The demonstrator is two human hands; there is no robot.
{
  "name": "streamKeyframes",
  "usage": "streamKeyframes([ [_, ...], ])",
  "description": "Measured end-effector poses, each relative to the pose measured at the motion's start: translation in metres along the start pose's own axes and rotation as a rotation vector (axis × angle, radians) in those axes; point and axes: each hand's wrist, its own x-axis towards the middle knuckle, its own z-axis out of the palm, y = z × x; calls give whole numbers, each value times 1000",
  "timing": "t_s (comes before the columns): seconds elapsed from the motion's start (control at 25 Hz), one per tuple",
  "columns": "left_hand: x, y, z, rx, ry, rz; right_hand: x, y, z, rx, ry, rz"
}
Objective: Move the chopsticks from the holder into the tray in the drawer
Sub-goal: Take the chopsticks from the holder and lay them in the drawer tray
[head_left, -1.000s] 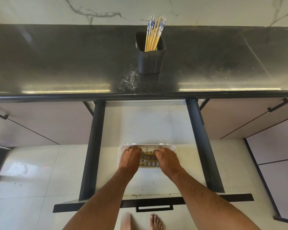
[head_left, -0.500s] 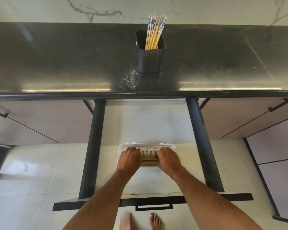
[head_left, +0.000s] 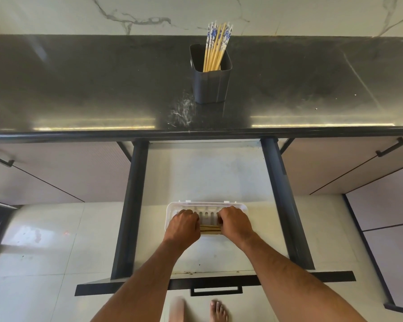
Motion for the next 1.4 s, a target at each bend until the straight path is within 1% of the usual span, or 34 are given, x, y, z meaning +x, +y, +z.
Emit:
streamKeyframes([
  [0.12,0,-2,-2,-9,3,-2,2,3,2,-7,-28,16],
  [0.28,-2,-4,-1,-13,5,-13,4,12,6,4,-19,51],
  [0.44,-3,-2,1,12,25,1,4,5,2,-7,-14,28],
  [0.56,-2,-4,2,1,27,27,2,-2,-3,30,-60,35],
  [0.72,-4,-4,1,-19,22,38,1,-2,-2,3,-100,27],
  [0.88,-4,-3,1,-10,32,33,2,1,-4,-50,-94,20],
  [0.96,-5,-2,0,-7,36,27,2,1,-7,-36,-96,10],
  [1.04,-9,-2,-3,14,74,37,2,1,-8,-31,-86,-1],
  [1.12,-14,0,-12,21,204,46,1,2,-9,12,-101,2],
  [1.16,-16,1,-17,0,283,16,0,3,-10,53,-103,8],
  [1.2,-17,2,-23,-48,354,-56,-1,4,-11,96,-81,5],
  [1.24,-18,2,-27,-118,409,-163,-3,6,-11,149,-14,-14],
  [1.32,-18,3,-34,-284,464,-424,-9,9,-11,268,240,-53],
  [1.36,-19,4,-37,-355,472,-549,-14,9,-13,338,378,-29],
  [1.4,-20,4,-41,-424,466,-662,-19,8,-14,420,509,39],
])
